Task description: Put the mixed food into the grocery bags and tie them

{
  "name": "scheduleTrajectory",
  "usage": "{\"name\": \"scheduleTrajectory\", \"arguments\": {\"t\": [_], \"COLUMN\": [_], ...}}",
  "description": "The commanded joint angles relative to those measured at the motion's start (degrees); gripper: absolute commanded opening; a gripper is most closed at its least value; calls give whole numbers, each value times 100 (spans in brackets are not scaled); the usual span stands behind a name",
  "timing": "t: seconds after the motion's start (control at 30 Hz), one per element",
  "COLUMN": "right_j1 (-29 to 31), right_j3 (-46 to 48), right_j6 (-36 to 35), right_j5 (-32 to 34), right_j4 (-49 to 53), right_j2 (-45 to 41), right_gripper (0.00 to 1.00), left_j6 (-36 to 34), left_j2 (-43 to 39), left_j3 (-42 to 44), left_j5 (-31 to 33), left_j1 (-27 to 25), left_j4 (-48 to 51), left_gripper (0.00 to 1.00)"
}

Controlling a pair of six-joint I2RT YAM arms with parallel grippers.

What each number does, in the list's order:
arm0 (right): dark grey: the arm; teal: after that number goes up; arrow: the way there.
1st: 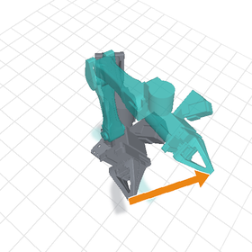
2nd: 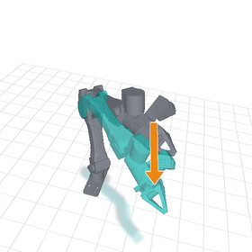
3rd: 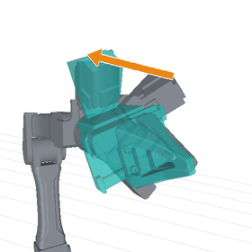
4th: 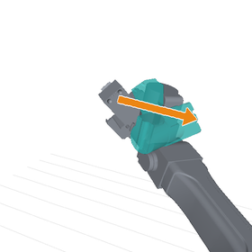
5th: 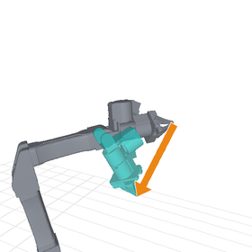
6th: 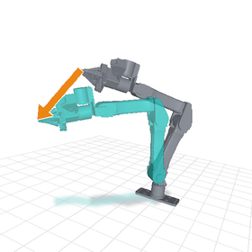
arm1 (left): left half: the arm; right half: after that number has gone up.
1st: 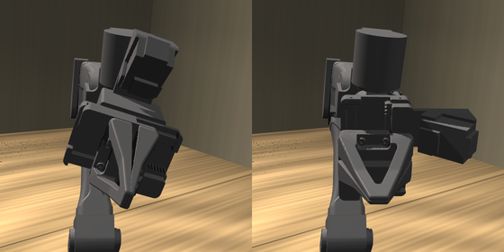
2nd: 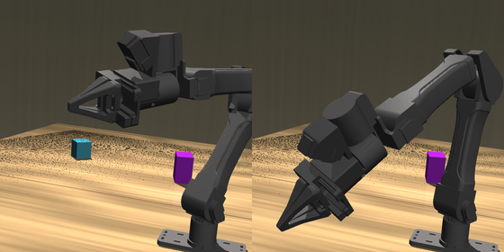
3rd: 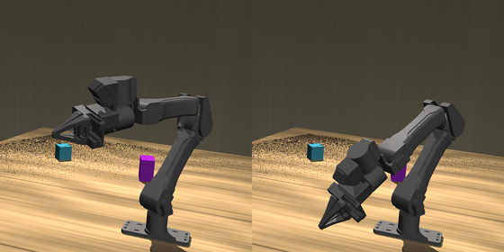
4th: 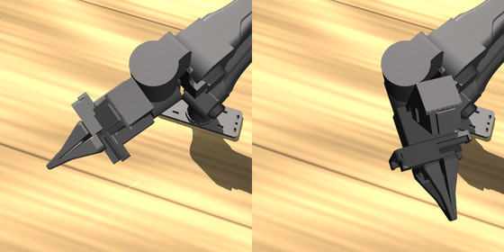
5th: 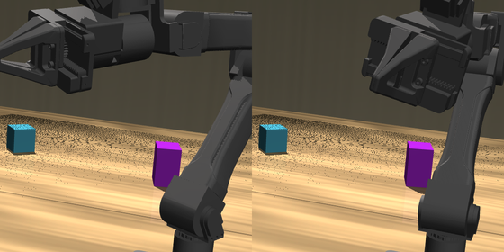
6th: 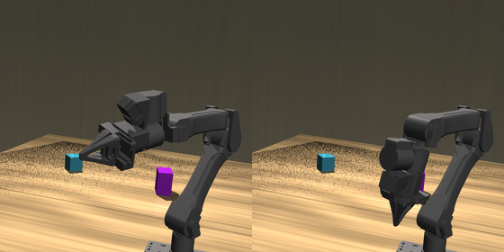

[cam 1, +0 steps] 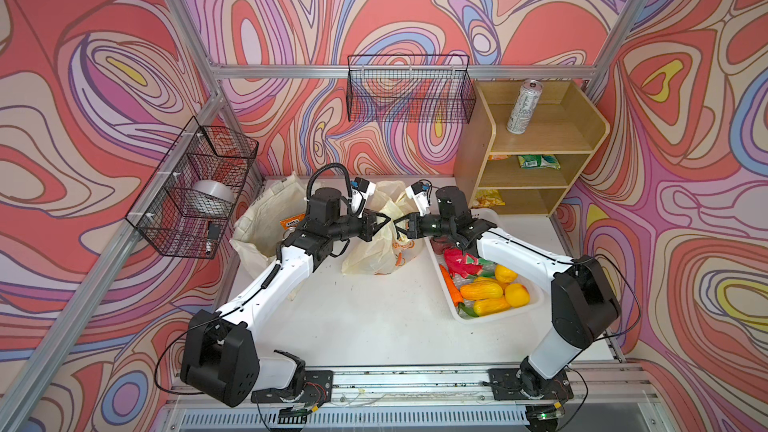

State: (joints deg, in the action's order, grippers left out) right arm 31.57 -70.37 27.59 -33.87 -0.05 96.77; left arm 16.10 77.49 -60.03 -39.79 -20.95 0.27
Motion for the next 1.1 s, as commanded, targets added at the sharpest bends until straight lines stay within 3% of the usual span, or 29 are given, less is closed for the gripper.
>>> {"name": "scheduleTrajectory", "arguments": {"t": [0.0, 0.1, 0.17, 0.63, 0.73, 0.87, 0.97, 1.07], "right_j1": [-11, -7, -2, 41, 51, 52, 52, -163], "right_j3": [-56, -71, -68, 14, 22, 47, 41, 206], "right_j6": [61, 75, 88, 140, 133, 74, 19, 118], "right_j5": [-5, -4, -4, -66, -64, -19, -23, -9], "right_j4": [-16, -42, -63, -268, -294, -268, -152, 82], "right_j2": [44, 44, 52, 235, 263, 254, 222, -184], "right_gripper": [0, 0, 0, 0, 0, 0, 0, 50], "left_j6": [-63, -269, -414, -45, 75, 37, 95, 201], "left_j2": [-2, 1, 28, 574, 698, 925, 937, 560], "left_j3": [-197, -254, -314, -597, -627, -814, -720, -348], "left_j5": [-414, -609, -720, -141, -66, -157, -35, 411], "left_j1": [32, 35, 30, 16, -4, -73, -102, -122], "left_j4": [-77, 287, 559, 129, -81, 16, -153, -582], "left_gripper": [26, 43, 49, 57, 46, 4, 0, 0]}}
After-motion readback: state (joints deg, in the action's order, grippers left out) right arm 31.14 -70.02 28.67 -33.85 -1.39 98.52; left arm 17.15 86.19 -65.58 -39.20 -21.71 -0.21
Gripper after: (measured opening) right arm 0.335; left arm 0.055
